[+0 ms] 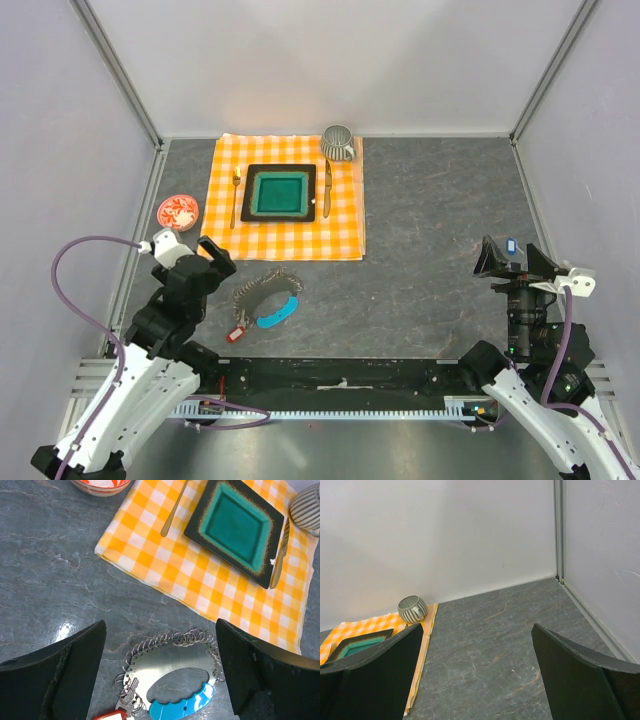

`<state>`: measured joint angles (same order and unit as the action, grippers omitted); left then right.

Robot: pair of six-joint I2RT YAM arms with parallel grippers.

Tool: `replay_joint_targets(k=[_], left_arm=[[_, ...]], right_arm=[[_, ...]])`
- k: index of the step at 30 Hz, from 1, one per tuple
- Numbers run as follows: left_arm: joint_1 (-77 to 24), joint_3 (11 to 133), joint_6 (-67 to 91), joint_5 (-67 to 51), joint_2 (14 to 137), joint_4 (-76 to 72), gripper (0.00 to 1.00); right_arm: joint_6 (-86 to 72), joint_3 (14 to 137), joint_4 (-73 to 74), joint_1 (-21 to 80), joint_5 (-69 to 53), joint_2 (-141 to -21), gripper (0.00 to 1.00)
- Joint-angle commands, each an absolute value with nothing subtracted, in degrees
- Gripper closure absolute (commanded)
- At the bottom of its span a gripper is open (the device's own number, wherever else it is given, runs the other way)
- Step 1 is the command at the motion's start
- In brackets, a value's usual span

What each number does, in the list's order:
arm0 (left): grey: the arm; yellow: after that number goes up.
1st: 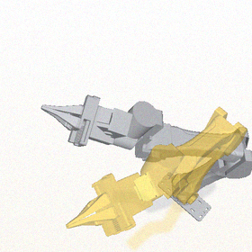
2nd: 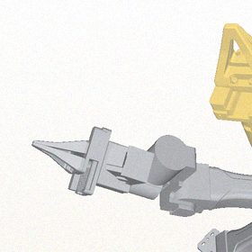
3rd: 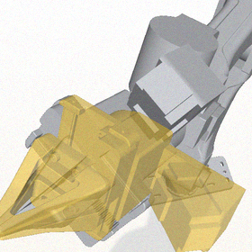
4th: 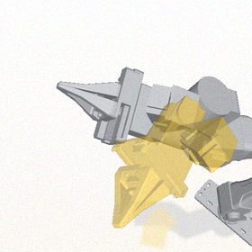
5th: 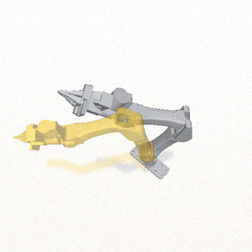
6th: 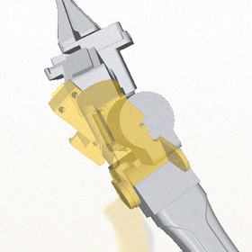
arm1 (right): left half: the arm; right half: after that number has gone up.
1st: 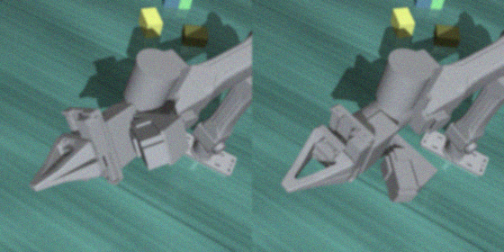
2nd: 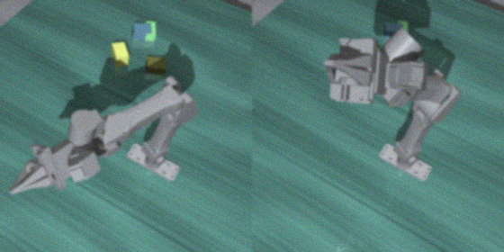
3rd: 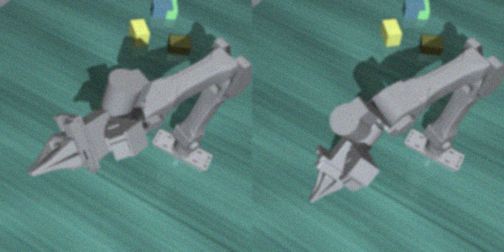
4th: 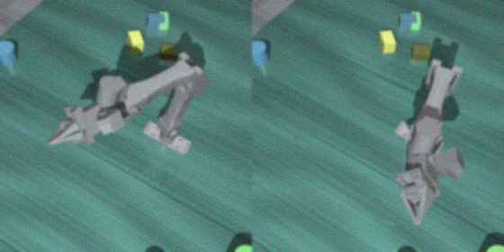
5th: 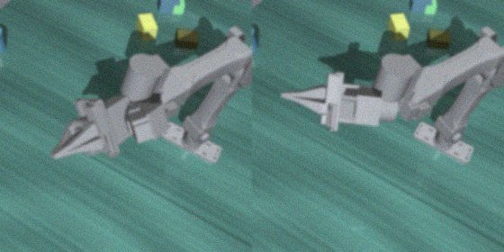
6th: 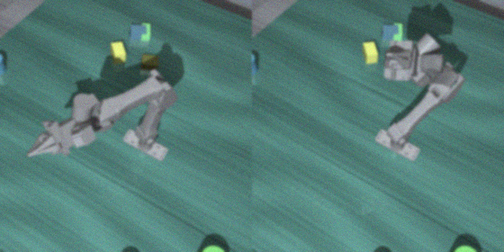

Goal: Put the keys on the keyring

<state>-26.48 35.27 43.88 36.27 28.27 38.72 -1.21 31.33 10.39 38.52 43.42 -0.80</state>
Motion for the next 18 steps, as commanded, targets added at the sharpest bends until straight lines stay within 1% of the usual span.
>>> replay_joint_targets(k=[1, 3, 6, 11, 15, 18], left_arm=[[-26.63, 34.72, 39.2, 33.14, 29.62, 33.85, 0.04], [-26.63, 34.45, 37.19, 30.08, 31.01, 32.35, 0.04], [-26.63, 34.19, 34.2, 23.68, 33.83, 29.19, 0.07], [-26.63, 35.77, 31.3, 14.17, 45.86, 27.42, 0.1], [-26.63, 37.44, 30.06, 5.83, 55.17, 26.81, 0.1], [-27.07, 38.67, 29.01, 0.73, 60.98, 25.58, 0.12]], right_arm=[[-0.7, 32.87, 9.67, 38.94, 43.68, -0.35, 0.02], [-0.79, 32.78, 9.67, 38.94, 43.68, -0.26, 0.02], [-0.97, 32.78, 9.75, 38.94, 43.42, -0.26, 0.02], [-1.14, 32.78, 9.76, 38.94, 43.42, -0.26, 0.02], [-1.14, 32.78, 9.76, 38.94, 43.42, -0.26, 0.02], [-1.06, 32.78, 9.67, 38.94, 43.51, -0.26, 0.02]])
